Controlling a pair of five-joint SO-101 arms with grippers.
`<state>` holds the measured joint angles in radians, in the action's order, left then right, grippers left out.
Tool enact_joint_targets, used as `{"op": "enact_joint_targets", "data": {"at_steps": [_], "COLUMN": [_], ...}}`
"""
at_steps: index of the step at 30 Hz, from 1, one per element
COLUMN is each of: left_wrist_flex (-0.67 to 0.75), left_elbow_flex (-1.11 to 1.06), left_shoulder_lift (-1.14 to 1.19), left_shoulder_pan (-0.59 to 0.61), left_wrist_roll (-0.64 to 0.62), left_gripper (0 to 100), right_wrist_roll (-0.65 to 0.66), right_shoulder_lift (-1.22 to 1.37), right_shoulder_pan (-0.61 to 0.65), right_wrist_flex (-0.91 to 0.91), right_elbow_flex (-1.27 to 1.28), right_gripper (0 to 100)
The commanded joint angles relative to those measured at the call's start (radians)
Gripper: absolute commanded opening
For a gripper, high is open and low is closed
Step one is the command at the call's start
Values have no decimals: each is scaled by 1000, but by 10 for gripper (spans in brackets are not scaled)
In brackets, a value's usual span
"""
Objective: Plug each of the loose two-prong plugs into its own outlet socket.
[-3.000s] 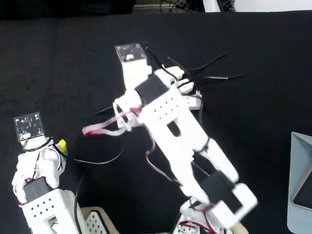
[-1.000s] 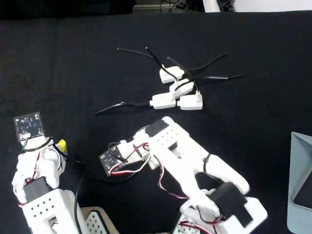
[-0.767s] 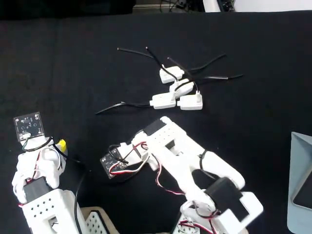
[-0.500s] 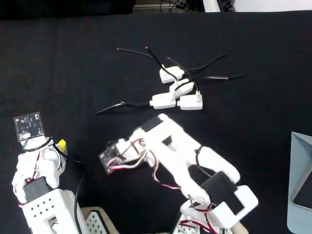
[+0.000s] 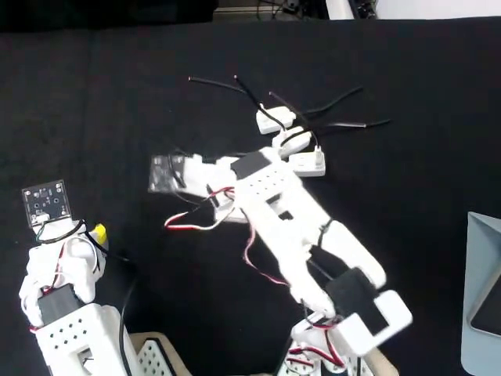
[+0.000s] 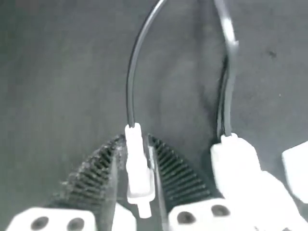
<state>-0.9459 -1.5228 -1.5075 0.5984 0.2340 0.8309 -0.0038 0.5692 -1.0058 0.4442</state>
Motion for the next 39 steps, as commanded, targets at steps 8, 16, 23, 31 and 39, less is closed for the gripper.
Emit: {"op": "enact_joint_targets", "data": {"at_steps": [8, 16, 23, 31, 39], "left_wrist_flex": [20, 20, 20, 20, 21], "left_elbow_flex": [-5, -4, -4, -4, -4], "left_shoulder_lift": [-11, -11, -11, -11, -11], "left_shoulder_pan": [-13, -13, -13, -13, -13], "left_wrist_roll": [0, 0, 0, 0, 0], "left_gripper": [257, 257, 257, 257, 257], "right_wrist_roll": [-483, -496, -486, -425, -423], "right_shoulder_lift": [159, 251, 361, 458, 464], "right_shoulder_pan": [25, 28, 28, 23, 6], "right_wrist_flex": [164, -63, -219, -333, -400], "right_elbow_flex": [-73, -240, -406, -499, -565], "right_gripper": [16, 106, 107, 107, 106]}}
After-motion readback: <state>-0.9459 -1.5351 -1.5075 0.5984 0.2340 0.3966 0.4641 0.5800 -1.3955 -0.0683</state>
